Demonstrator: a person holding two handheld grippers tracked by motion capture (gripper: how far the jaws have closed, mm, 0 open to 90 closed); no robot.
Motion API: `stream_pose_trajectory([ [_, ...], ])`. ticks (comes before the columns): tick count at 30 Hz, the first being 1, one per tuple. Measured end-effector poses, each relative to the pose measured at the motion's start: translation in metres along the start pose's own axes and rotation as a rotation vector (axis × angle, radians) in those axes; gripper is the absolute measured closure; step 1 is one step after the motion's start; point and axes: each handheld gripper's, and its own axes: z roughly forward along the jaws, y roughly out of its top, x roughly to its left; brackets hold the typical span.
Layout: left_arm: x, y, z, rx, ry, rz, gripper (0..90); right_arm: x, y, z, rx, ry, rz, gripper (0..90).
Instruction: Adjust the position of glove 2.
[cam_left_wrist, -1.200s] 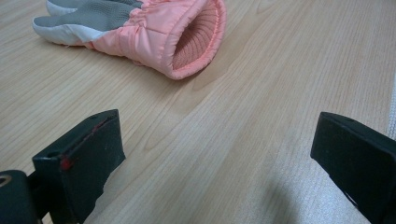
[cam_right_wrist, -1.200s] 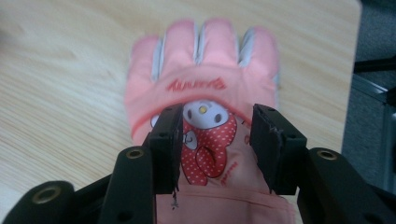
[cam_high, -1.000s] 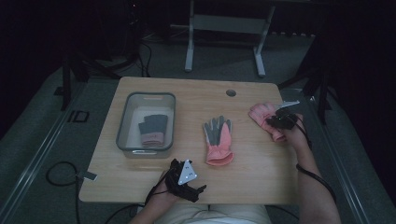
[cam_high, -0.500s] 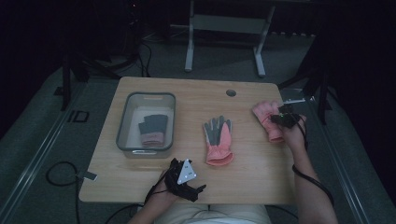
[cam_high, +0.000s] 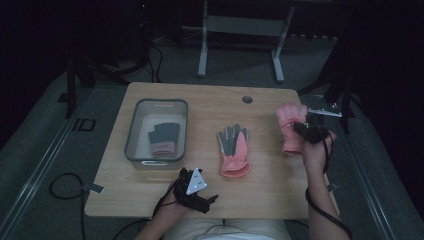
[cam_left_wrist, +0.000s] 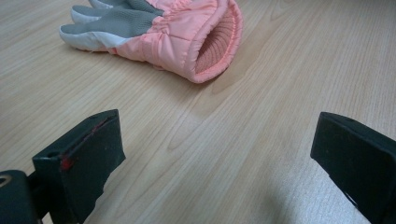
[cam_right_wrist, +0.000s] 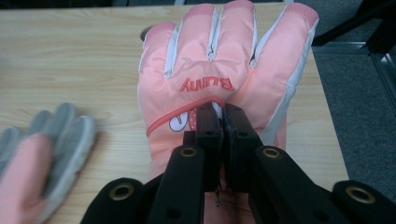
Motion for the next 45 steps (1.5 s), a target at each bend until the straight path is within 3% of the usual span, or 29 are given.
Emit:
stream_pose_trajectory([
  [6, 0.003, 0.000, -0.002, -0.014, -0.002, -0.003, 1.9, 0.015, -0.006, -0.025, -0.036, -0.024, 0.014, 86.2],
  [10, 0.003, 0.000, -0.003, -0.018, -0.004, 0.000, 1.9, 0.019, -0.011, -0.030, -0.040, -0.029, 0.028, 86.2],
  [14, 0.003, 0.000, -0.003, -0.018, -0.006, 0.007, 1.9, 0.022, -0.027, -0.031, -0.027, -0.051, 0.051, 86.2],
  [22, 0.001, 0.001, -0.001, -0.008, -0.011, 0.015, 1.9, 0.026, -0.054, -0.013, 0.016, -0.067, 0.072, 86.1],
  [37, 0.000, 0.000, -0.001, -0.008, -0.016, 0.014, 1.9, 0.029, -0.074, 0.035, 0.091, -0.107, 0.087, 85.2],
  [43, 0.001, -0.001, -0.001, -0.006, -0.018, 0.017, 1.9, 0.027, -0.072, 0.038, 0.108, -0.079, 0.090, 79.6],
  [45, 0.001, 0.000, -0.001, -0.005, -0.020, 0.016, 1.9, 0.026, -0.069, 0.033, 0.107, -0.075, 0.067, 75.7],
])
